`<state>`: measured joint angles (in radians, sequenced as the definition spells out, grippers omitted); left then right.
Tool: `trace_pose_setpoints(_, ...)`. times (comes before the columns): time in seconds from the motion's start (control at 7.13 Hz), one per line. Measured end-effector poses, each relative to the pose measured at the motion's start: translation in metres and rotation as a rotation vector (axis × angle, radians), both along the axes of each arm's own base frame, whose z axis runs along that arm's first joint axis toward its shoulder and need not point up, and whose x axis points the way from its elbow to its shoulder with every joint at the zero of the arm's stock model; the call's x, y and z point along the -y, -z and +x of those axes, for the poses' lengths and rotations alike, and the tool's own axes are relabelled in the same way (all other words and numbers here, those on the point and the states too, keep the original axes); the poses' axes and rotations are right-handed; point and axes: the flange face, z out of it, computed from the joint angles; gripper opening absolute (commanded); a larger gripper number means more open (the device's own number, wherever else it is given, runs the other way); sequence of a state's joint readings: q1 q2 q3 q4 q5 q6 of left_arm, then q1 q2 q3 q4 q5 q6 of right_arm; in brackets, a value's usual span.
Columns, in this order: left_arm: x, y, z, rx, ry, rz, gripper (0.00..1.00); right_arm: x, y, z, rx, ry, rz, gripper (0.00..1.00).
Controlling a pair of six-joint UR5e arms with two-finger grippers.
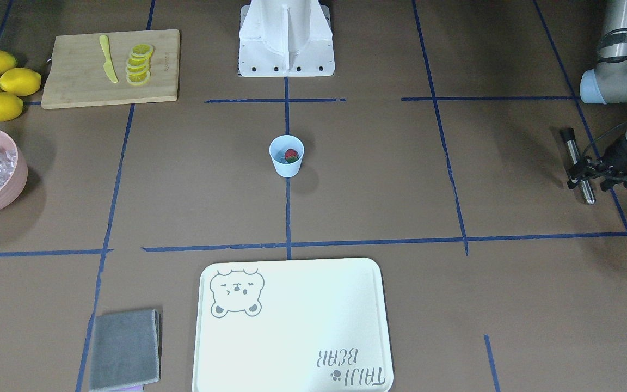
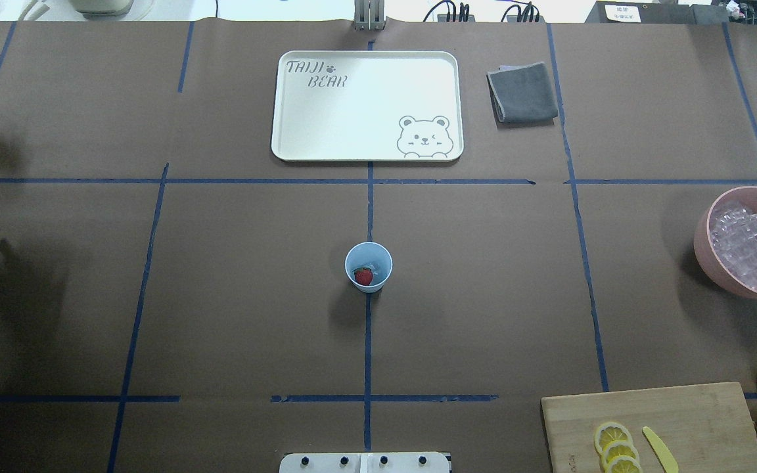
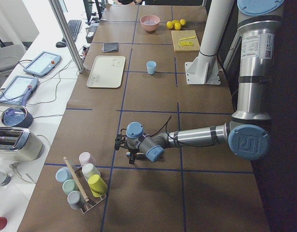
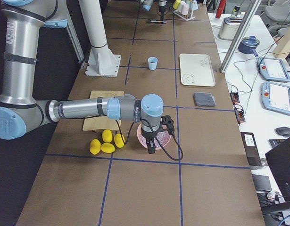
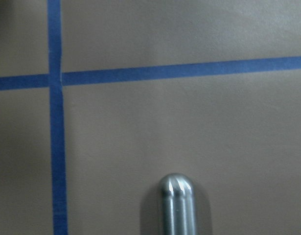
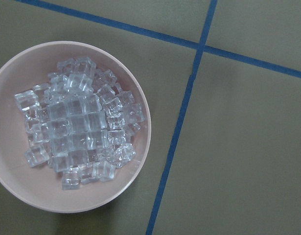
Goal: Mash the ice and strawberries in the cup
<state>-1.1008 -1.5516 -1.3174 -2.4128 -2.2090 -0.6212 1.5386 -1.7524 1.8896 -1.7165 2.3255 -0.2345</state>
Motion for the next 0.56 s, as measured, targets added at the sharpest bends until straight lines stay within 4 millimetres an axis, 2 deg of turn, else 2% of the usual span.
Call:
trace_pose_setpoints(0.28,0.001,0.002,0.001,-0.001,-0.004,0.007,0.00,0.000,0.000,0.000,0.000,-0.001,-0.001,1.00)
trace_pose_setpoints(0.56,0.005,0.021,0.003,-0.015,-0.006,0.037,0.00,0.000,0.000,0.000,0.000,-0.002,-0.001,1.00)
